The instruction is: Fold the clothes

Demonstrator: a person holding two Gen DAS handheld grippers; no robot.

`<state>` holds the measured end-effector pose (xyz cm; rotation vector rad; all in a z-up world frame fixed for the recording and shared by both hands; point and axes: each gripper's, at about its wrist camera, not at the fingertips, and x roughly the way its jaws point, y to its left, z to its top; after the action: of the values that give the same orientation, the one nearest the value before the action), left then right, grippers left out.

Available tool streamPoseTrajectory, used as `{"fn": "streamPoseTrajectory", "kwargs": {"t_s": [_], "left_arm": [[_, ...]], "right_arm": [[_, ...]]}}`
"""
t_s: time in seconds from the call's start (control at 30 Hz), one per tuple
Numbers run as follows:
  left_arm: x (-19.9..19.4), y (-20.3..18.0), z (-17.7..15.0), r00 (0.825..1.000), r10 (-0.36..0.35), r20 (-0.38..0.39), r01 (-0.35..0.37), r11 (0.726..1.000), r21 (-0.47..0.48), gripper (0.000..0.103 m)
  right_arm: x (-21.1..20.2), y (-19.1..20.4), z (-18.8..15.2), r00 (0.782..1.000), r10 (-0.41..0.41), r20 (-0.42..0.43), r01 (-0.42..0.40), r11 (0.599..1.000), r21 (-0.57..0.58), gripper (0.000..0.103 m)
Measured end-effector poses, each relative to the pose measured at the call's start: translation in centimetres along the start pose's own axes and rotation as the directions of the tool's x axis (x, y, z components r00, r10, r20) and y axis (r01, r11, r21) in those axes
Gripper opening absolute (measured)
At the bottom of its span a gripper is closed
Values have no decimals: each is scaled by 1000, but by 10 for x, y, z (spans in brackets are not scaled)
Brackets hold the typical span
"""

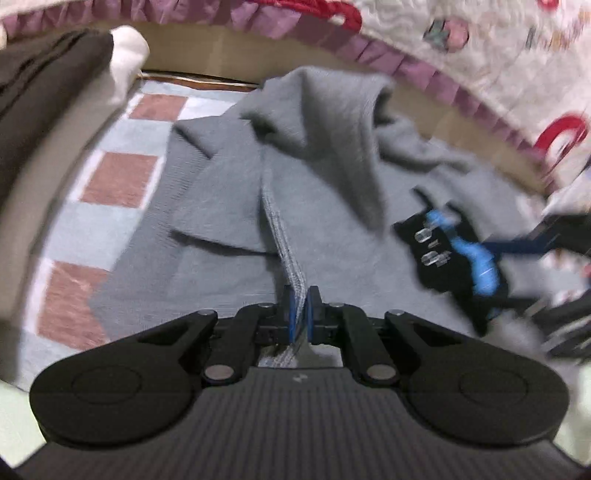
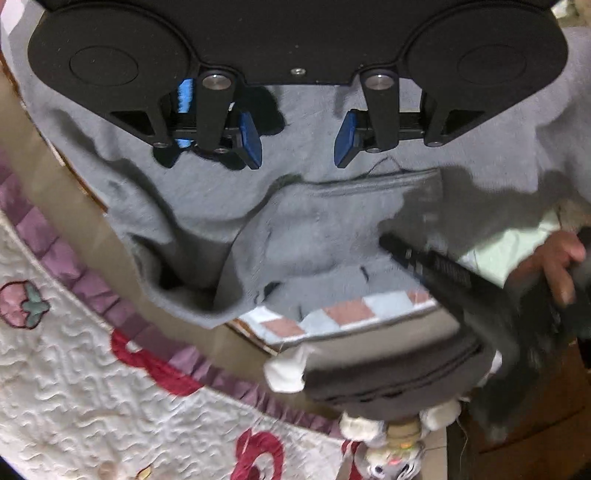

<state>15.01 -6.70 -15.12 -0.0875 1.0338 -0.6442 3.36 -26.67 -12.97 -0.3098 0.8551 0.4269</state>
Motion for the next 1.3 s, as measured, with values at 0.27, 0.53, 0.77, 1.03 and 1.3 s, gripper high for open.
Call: {"fn": "streamPoseTrajectory", "kwargs": {"t_s": [0.27, 0.53, 0.77, 1.03, 1.3], "left_arm": [[-12, 10, 5, 939, -331, 91, 341, 927, -153, 5], [-28, -12, 6, 887, -431, 166, 442, 896, -35, 5], [-55, -8, 6, 841, -431, 328, 447, 894, 29, 7], [-38, 10, 15, 946, -165, 278, 199, 975, -99, 33], [-15, 21, 17, 983, 101, 156, -81, 988, -133, 50]], "right_arm": [[9, 37, 3, 999, -32, 9, 32, 997, -66, 63], [14, 99, 5, 992, -109, 69, 125, 950, -288, 69], [2, 40, 60, 956, -239, 171, 274, 936, -221, 8], [-71, -190, 140, 685, -727, 43, 682, 661, 313, 45], [-56, -195, 46, 793, -589, -156, 600, 711, 367, 63]]}}
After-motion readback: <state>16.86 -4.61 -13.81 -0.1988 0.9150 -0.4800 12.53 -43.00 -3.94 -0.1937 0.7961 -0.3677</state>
